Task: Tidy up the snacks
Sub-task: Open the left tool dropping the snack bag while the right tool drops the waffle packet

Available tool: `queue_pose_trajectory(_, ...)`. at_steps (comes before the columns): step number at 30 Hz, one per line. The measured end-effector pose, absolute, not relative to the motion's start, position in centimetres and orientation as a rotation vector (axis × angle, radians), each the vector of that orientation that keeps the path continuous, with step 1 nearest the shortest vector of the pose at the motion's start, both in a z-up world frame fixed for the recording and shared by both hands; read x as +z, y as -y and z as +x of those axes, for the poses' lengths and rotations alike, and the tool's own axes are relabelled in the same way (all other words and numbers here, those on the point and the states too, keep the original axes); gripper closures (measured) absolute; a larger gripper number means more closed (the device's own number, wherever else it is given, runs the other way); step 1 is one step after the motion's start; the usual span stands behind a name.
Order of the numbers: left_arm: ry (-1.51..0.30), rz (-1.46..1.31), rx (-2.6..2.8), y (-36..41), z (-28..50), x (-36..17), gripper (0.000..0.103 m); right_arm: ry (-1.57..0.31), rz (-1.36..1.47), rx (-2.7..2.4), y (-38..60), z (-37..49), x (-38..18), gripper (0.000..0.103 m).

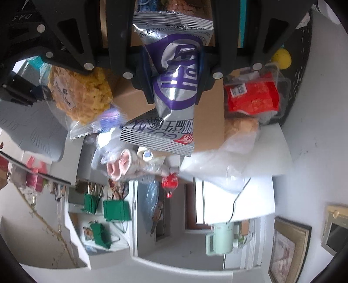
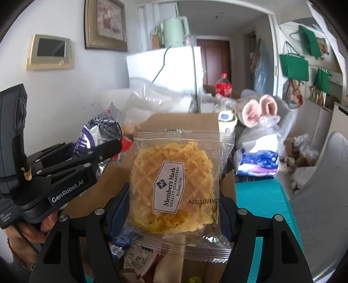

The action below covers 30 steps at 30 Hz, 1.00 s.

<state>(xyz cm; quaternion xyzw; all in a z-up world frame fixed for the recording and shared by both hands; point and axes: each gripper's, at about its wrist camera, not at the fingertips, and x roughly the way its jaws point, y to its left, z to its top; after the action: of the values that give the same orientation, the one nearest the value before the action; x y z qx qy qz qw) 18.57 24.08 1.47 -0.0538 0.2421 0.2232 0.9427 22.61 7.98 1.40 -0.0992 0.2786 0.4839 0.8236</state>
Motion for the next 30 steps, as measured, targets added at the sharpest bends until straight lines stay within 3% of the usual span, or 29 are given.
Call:
queue_pose_trajectory(20,-0.714,-0.147,0.542,-26.1,21.6,-2.7,0.07,-0.761,-0.311,0.955,-10.6,24.8,-3.9,0.032)
queue_pose_trajectory(30,-0.75,-0.089,0.553,-25.1,22.0,-2.6,0.07,-0.757,-0.304,0.88,-8.9,25.2,-3.4,0.021)
